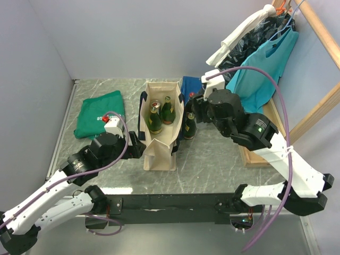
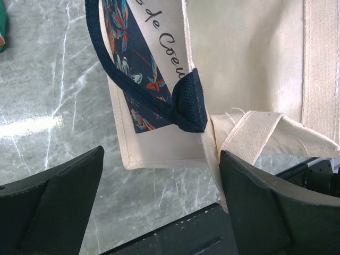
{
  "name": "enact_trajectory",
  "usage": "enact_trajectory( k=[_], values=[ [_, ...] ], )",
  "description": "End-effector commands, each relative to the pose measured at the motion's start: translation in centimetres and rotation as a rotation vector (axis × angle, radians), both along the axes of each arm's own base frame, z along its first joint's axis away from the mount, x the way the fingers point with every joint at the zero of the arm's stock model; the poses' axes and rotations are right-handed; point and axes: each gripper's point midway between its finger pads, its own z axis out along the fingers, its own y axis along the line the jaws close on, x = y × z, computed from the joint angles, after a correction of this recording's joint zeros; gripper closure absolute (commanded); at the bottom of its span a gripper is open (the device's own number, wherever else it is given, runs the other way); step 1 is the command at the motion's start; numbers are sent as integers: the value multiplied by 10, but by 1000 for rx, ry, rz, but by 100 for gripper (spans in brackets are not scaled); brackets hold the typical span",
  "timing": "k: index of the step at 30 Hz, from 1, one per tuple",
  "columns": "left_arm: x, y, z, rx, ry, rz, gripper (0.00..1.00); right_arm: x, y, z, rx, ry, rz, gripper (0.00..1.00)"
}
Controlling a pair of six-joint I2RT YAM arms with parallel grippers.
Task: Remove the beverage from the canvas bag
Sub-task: Place the drink at the center of the board.
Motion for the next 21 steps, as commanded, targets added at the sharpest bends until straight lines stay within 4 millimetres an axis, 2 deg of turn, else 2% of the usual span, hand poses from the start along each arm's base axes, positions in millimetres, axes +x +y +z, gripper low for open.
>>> enact_trajectory(
  k=[1,9,12,13,21],
  values=[
    [-5,2,8,-13,-17,-9,2,9,-26,21,110,-80,-110,100],
    [-7,9,18,-49,-56,14,0,20,-47,-8,132,-23,-160,100],
    [-7,9,19,-50,-56,15,1,25,-47,-22,121,9,-164,100],
    [-7,9,19,-50,-56,15,3,26,-46,-25,120,17,-158,100],
    [-5,14,18,-41,-53,45,4,42,-42,-50,118,65,-163,100]
  ],
)
